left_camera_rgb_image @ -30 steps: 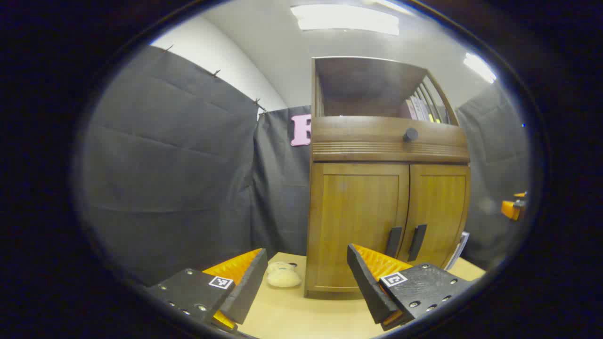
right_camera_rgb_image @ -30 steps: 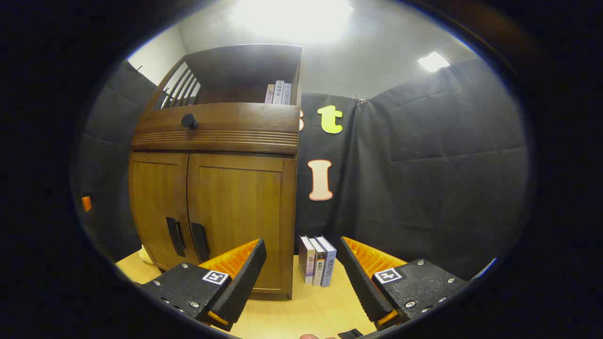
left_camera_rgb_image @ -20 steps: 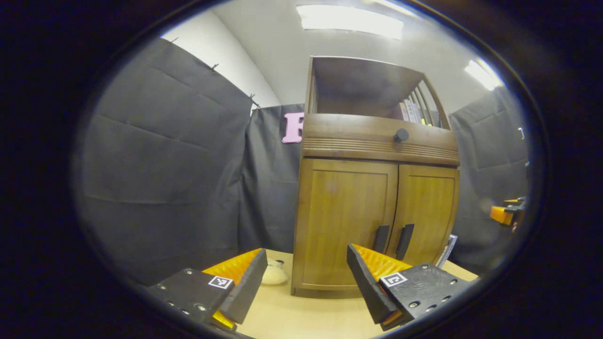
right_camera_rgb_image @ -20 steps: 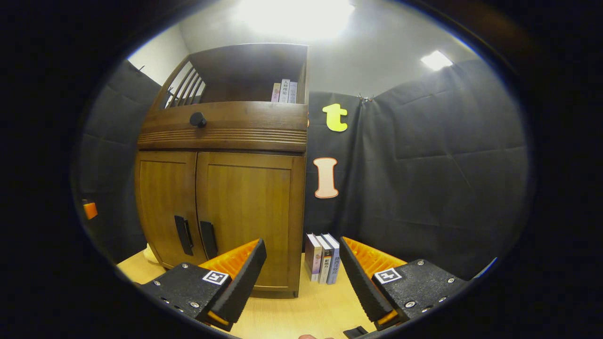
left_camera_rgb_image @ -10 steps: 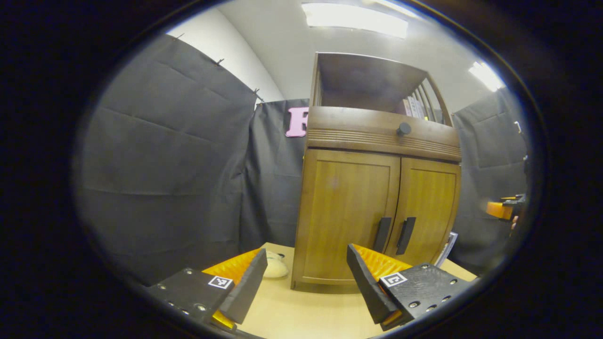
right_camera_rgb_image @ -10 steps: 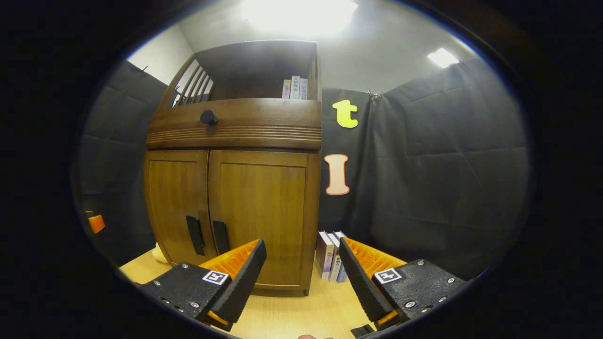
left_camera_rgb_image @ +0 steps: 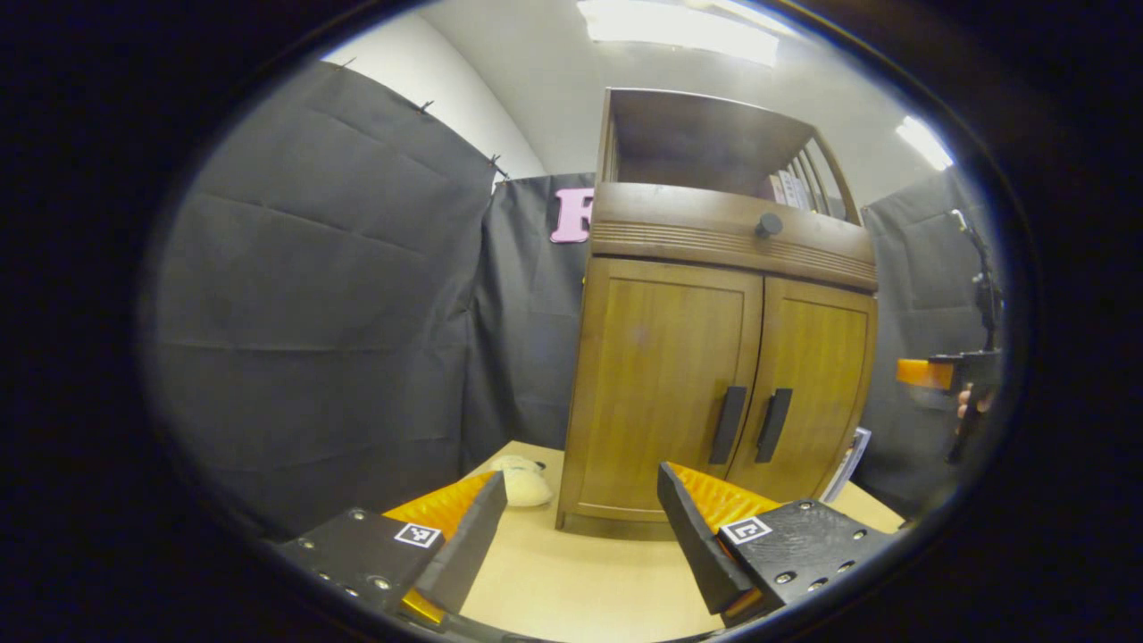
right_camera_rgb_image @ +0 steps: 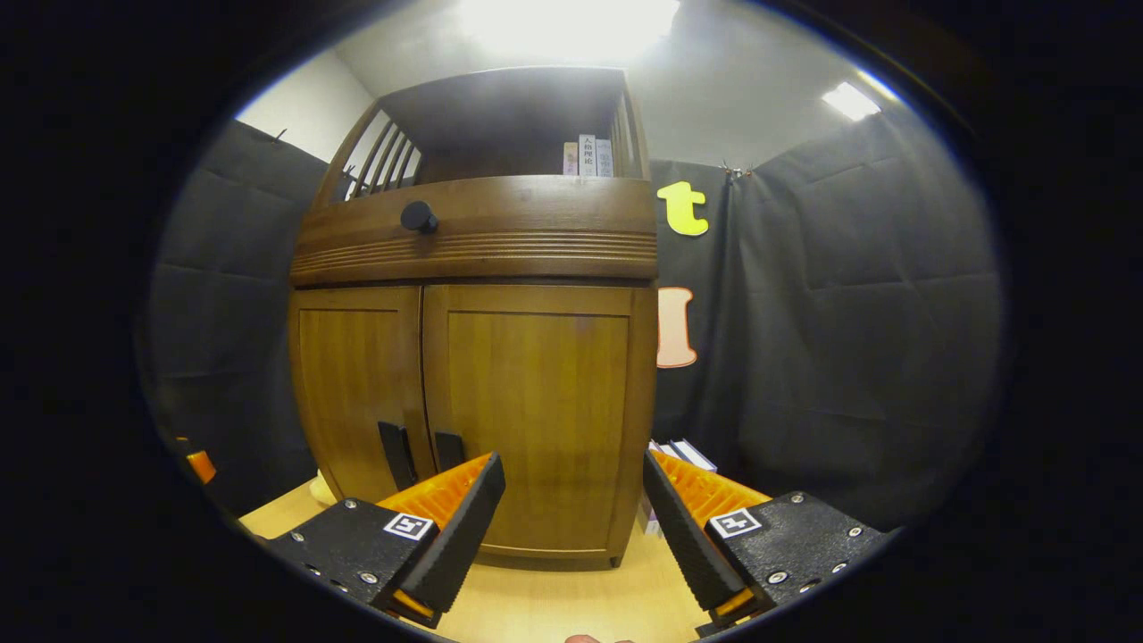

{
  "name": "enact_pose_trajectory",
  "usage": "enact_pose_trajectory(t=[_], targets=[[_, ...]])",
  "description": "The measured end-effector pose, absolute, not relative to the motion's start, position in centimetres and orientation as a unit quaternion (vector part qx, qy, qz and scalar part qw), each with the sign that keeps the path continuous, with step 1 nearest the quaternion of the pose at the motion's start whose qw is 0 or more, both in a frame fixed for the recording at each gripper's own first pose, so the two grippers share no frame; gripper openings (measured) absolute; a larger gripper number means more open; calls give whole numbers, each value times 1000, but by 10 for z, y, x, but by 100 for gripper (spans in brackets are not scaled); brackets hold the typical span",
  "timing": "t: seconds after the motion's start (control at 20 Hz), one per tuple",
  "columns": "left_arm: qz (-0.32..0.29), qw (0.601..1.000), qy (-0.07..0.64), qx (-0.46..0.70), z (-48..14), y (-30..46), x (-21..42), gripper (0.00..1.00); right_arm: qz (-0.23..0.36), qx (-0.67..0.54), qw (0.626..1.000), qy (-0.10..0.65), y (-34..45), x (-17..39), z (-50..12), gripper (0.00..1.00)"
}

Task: Open the right door of the double-door shoe cabinet with the right hand, and open the left door with the left hand.

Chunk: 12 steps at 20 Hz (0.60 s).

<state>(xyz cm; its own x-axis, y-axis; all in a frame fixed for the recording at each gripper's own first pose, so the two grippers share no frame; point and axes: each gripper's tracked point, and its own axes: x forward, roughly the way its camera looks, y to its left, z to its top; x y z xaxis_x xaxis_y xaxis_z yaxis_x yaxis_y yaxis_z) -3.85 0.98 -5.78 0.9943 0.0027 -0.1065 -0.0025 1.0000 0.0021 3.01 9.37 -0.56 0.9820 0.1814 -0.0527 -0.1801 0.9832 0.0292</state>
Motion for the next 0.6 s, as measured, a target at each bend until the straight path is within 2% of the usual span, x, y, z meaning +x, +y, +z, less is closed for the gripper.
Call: enact_pose_trajectory(t=[0.05,0.1,0.2,0.25,0.3,0.5,0.6], targets=[[1,998,56,-1,-63,9,-40,97,98,14,995,31,103,35,-7,96],[2,998,60,-3,-65,7,-43,100,105,15,994,33,111,39,-8,96],[8,998,69,-3,-72,11,-49,100,116,19,992,37,125,47,-11,96],[11,997,73,-2,-74,13,-53,97,121,21,992,39,132,51,-14,96],[14,997,77,0,-76,15,-57,100,127,22,991,41,140,54,-17,96],[26,996,88,6,-84,23,-69,100,143,32,988,57,170,68,-25,96],[35,995,95,5,-90,28,-75,97,153,29,986,61,185,77,-29,96]])
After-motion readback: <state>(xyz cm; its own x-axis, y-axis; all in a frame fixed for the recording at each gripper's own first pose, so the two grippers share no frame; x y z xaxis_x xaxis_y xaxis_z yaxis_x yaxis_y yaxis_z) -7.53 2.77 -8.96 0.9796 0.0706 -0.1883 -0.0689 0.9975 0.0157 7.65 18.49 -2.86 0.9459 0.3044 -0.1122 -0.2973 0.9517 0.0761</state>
